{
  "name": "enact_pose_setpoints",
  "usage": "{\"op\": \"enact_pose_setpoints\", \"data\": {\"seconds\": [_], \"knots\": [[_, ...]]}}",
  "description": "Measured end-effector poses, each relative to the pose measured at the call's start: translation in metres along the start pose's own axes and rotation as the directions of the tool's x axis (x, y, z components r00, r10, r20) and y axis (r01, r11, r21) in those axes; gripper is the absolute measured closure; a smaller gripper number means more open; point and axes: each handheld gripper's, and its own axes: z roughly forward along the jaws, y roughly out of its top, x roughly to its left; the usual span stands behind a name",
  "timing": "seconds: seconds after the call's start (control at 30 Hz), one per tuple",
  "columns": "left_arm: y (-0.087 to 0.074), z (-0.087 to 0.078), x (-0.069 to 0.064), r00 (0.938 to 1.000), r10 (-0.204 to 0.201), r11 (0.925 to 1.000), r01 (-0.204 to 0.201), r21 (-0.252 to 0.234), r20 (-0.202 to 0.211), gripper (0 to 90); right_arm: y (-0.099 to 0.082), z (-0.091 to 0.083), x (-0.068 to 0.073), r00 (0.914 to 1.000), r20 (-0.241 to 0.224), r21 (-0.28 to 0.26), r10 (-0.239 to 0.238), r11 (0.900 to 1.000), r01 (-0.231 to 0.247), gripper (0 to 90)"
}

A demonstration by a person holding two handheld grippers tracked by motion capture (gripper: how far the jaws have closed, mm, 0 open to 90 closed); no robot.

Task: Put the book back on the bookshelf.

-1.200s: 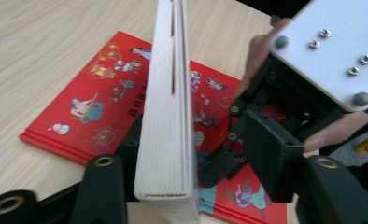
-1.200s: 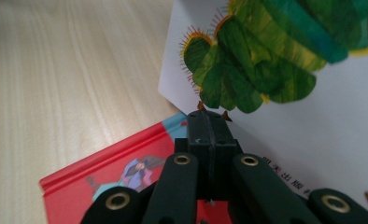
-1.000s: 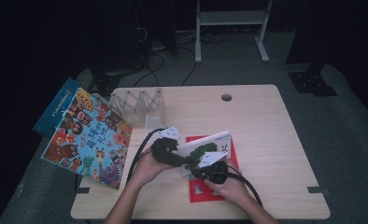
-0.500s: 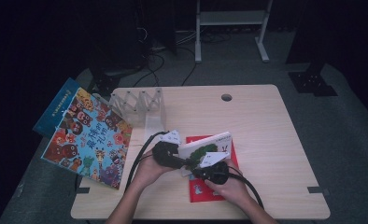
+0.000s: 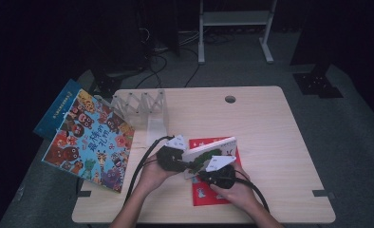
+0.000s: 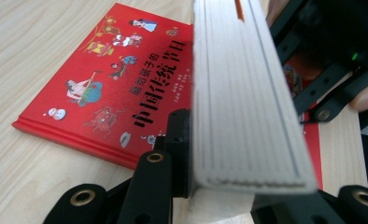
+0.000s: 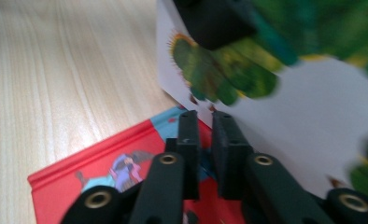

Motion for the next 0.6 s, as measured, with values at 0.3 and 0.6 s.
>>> {"op": "enact_pose_setpoints", "data": {"seconds": [0.3,0.6], "knots": [[-0.001,-0.015,0.004,0.9988,-0.034,0.999,0.033,-0.029,-0.034,75.2,-0.02,-0.044,-0.037,0.9888,0.112,-0.092,0.099,0.9918,-0.089,70.7],[-0.006,-0.033,0.008,0.9961,-0.06,0.9969,0.057,-0.054,-0.065,75.3,-0.048,-0.071,-0.092,0.9216,0.276,-0.17,0.273,0.9576,-0.233,48.9]]}}
